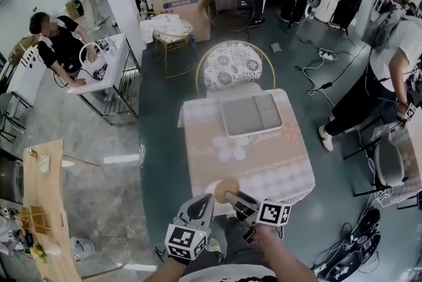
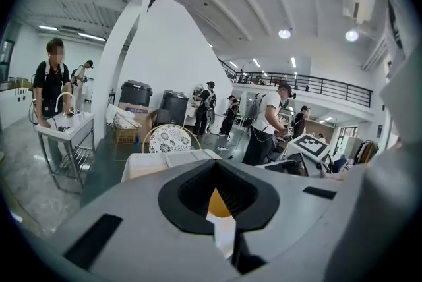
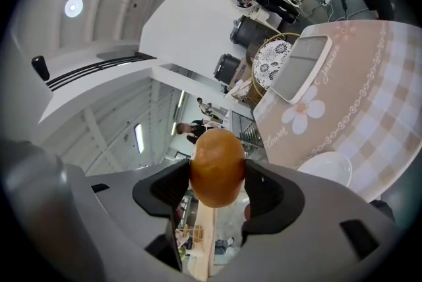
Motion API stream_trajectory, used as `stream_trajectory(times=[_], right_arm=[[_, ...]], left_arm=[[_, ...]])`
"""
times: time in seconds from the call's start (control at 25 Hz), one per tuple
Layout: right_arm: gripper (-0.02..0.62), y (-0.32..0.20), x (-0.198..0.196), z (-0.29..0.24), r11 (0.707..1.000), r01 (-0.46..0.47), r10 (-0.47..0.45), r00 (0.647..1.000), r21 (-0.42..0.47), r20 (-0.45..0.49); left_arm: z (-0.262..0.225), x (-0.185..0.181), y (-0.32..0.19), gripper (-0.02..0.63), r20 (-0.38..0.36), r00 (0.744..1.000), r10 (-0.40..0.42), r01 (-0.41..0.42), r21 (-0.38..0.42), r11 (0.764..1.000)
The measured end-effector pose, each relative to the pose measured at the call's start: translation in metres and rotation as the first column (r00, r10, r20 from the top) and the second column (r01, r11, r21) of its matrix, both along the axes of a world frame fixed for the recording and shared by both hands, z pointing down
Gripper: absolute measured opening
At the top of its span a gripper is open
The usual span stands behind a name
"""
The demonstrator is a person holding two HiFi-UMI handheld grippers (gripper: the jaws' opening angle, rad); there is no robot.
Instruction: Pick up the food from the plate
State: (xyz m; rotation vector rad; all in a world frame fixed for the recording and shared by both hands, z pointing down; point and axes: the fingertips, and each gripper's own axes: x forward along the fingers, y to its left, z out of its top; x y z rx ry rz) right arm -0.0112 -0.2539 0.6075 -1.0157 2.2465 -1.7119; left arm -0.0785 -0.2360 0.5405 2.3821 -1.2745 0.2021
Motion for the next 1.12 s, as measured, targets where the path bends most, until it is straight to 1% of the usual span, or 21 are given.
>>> stream_trajectory(times=[0.24, 0.44, 0.6, 0.76, 0.92, 1.12], right_arm=[[0.253, 0.007, -0.001, -0.039, 0.998, -0.016, 0.016, 1.000, 0.067, 0.011], [0.253, 0.016, -0.002, -0.073, 0.989, -0.039, 0.037, 0.999, 0.142, 0.019], [0.253, 0.017, -0.001, -0.112, 0.974, -0.046, 0.038, 0.999, 0.223, 0.038], [0.253, 0.024, 0.006, -0.142, 0.959, -0.065, 0.053, 0.997, 0.277, 0.051], [0.253, 0.031, 0.016, -0.164, 0.944, -0.082, 0.067, 0.996, 0.320, 0.059], [0.253, 0.039, 0.014, -0.183, 0.929, -0.087, 0.066, 0.995, 0.359, 0.068]], left_arm=[[-0.032, -0.005, 0.008, 0.004, -0.017, 1.000, -0.011, 0.011, 0.043, 0.999], [-0.057, -0.007, 0.018, 0.003, -0.031, 1.000, -0.005, 0.007, 0.081, 0.997], [-0.086, -0.004, 0.022, 0.005, -0.057, 0.998, 0.008, 0.000, 0.130, 0.991], [-0.113, -0.005, 0.026, 0.003, -0.081, 0.997, 0.007, 0.007, 0.168, 0.986], [-0.131, 0.001, 0.030, 0.005, -0.073, 0.997, 0.011, 0.004, 0.190, 0.982], [-0.145, 0.009, 0.041, 0.003, -0.089, 0.995, 0.033, -0.014, 0.210, 0.978]])
